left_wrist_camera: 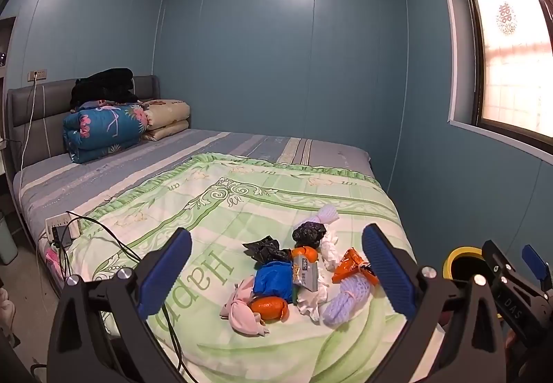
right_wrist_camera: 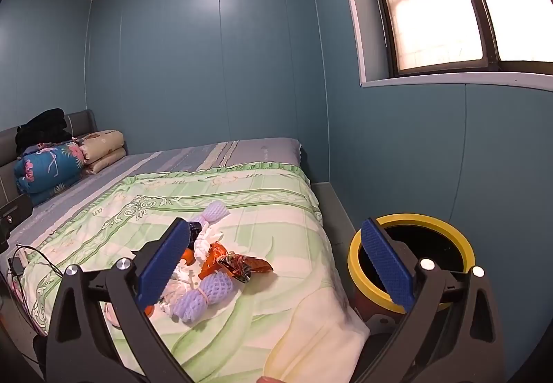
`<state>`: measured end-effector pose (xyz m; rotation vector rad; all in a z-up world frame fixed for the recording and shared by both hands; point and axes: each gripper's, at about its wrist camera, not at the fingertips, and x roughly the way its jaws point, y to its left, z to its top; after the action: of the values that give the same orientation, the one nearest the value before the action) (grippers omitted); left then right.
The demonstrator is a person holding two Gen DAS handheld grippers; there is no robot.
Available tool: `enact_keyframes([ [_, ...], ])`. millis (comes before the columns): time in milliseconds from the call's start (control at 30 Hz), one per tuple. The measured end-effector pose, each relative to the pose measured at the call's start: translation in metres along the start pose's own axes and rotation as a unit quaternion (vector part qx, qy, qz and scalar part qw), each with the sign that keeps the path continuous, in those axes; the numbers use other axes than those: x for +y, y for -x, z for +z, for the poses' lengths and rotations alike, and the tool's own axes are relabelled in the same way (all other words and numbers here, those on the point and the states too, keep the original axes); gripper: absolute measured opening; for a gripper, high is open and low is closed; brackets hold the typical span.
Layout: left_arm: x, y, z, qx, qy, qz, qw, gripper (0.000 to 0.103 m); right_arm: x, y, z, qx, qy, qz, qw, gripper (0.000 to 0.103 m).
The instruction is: Collect trash
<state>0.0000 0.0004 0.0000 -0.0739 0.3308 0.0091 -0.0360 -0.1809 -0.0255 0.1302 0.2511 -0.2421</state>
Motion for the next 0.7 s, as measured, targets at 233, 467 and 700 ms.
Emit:
enact_keyframes([
  [233,0.001,0.001,0.000,0.000,0.002,0.001,1.0000,0.095,0.001,0.000,-0.001,0.000,0.003,0.002,1.000,0.095],
  [467,-0.003,-0.002,-0.008,0.002,0.000,0.000,1.0000,0.095,0.001,-0.001,0.000,0.001,0.004,0.002,1.000,0.095],
  [700,-0.001,-0.002,-0.005,0.006,0.005,0.000,1.0000,0.095,0.001,-0.001,0.000,0.002,0.003,0.002,1.000,0.095],
])
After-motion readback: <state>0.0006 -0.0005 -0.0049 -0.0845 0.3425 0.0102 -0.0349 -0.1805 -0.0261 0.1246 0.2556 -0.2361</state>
